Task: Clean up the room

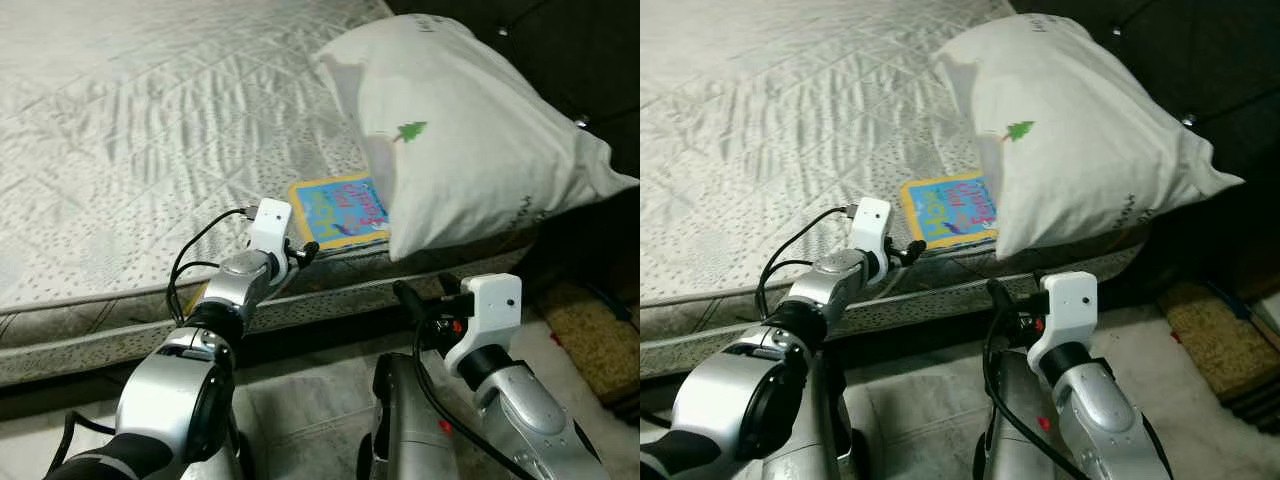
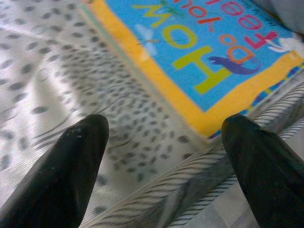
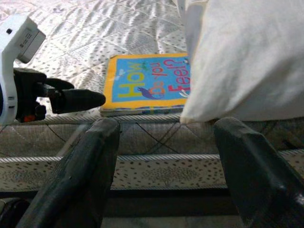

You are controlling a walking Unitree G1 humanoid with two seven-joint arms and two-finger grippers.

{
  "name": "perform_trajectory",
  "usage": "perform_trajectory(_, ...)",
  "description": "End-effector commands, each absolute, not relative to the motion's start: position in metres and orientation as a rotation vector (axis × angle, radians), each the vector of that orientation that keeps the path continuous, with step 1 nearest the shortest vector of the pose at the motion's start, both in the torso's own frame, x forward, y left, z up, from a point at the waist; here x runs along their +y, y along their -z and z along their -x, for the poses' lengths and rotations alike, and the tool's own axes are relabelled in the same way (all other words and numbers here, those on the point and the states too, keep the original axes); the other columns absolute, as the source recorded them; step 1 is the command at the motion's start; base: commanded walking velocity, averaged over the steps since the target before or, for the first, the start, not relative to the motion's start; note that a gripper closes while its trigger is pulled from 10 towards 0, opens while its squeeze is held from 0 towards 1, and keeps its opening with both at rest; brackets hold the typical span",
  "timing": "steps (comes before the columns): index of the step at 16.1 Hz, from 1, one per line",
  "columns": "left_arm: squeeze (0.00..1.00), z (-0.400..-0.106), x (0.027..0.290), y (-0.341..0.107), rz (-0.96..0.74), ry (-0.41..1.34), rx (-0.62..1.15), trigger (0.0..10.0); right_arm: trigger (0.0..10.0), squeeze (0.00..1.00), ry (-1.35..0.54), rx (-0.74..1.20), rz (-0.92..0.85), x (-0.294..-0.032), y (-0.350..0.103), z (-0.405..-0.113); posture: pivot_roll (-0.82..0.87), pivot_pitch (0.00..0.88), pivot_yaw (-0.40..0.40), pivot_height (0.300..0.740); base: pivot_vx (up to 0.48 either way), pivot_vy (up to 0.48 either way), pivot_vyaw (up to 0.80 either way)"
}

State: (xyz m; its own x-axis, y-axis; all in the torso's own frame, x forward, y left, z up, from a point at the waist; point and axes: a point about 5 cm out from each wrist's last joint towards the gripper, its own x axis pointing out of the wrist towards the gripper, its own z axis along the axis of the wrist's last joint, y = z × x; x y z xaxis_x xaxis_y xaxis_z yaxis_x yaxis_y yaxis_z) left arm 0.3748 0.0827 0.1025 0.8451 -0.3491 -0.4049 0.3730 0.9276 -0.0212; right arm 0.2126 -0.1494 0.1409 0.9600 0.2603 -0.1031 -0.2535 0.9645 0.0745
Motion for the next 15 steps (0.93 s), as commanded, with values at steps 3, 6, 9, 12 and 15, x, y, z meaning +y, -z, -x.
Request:
perform_trajectory(3, 0.00, -0.375, 0.081, -0.100, -0.101, 0.385, 0.449, 10.0, 10.0, 0.00, -0.252, 0.122, -0.062, -0.150, -0.144, -0.209, -0.21, 0.159, -0.012, 0.534, 0.000, 0.000, 0.00)
perform_trajectory(6, 0.00, -0.372, 0.094, -0.090, -0.094, 0.321, 0.522, 10.0, 10.0, 0.00, -0.250, 0.134, -0.066, -0.149, -0.144, -0.208, -0.21, 0.162, -0.011, 0.534, 0.000, 0.000, 0.00)
perform_trajectory(9, 0.00, -0.372, 0.108, -0.085, -0.092, 0.256, 0.535, 10.0, 10.0, 0.00, -0.248, 0.140, -0.067, -0.150, -0.143, -0.209, -0.21, 0.161, -0.011, 0.534, 0.000, 0.000, 0.00)
perform_trajectory(12, 0.00, -0.372, 0.128, -0.084, -0.096, 0.178, 0.539, 10.0, 10.0, 0.00, -0.242, 0.140, -0.063, -0.152, -0.143, -0.210, -0.21, 0.158, -0.010, 0.534, 0.000, 0.000, 0.00)
perform_trajectory(15, 0.00, -0.372, 0.140, -0.083, -0.105, 0.132, 0.540, 10.0, 10.0, 0.00, -0.240, 0.141, -0.060, -0.152, -0.142, -0.212, -0.21, 0.153, -0.013, 0.534, 0.000, 0.000, 0.00)
